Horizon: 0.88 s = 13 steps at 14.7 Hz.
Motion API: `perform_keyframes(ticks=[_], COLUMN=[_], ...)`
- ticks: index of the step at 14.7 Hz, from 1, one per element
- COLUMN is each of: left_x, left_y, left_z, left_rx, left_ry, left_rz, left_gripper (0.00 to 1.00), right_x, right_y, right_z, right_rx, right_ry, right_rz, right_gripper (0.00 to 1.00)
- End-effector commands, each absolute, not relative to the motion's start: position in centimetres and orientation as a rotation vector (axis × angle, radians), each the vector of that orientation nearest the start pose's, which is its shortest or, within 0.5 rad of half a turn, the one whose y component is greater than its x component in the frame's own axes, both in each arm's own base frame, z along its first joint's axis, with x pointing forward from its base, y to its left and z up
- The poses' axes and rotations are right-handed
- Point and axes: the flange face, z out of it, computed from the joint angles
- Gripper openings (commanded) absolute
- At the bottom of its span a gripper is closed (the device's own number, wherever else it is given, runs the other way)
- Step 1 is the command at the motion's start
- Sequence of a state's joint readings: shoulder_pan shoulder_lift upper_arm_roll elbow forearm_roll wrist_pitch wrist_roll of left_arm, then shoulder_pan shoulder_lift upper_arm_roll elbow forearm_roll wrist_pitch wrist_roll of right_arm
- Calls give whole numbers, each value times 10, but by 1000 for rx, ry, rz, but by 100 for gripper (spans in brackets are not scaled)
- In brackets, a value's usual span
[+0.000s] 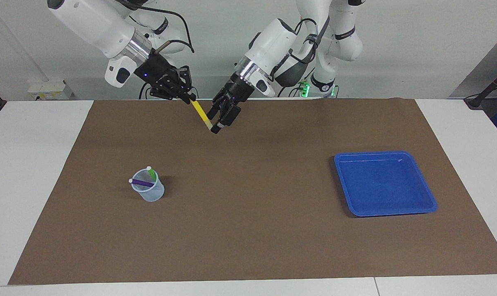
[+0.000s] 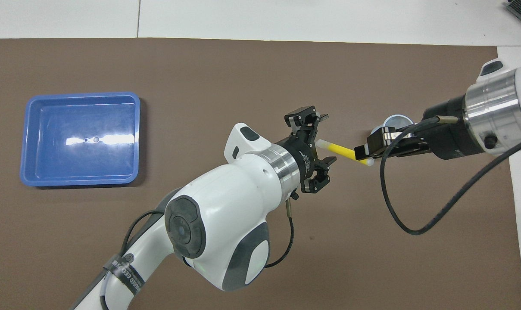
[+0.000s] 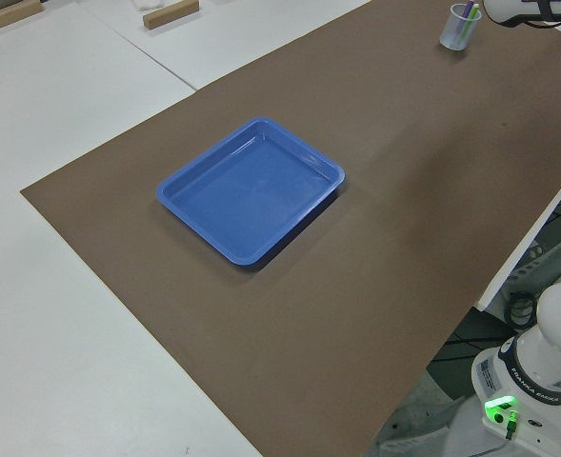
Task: Right arm passes pens to left for tray arrangement
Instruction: 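Grasp the yellow pen tip with the left gripper from the right gripper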
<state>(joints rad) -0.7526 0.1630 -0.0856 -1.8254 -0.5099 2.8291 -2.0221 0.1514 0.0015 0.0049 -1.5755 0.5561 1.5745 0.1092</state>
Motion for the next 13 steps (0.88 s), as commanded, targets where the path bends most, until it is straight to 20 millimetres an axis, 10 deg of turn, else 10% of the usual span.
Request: perform_keyframes(ticks=[1, 5, 13], left_x=[458, 456, 449], left_y=[-472, -472, -470], left_z=[540, 537, 542], left_rx=[1553, 1564, 1641], left_ry=[1643, 1644, 1639], left_rz=[-320, -321, -342], left_gripper=[72, 47, 48], right_x=[535, 535, 534], right_y=[142, 143, 146], right_z=[644, 644, 644], right_rx=[-2564, -2565, -2567], right_ry=[-69, -71, -62], right_rz=[107, 112, 117], right_gripper=[0, 0, 0])
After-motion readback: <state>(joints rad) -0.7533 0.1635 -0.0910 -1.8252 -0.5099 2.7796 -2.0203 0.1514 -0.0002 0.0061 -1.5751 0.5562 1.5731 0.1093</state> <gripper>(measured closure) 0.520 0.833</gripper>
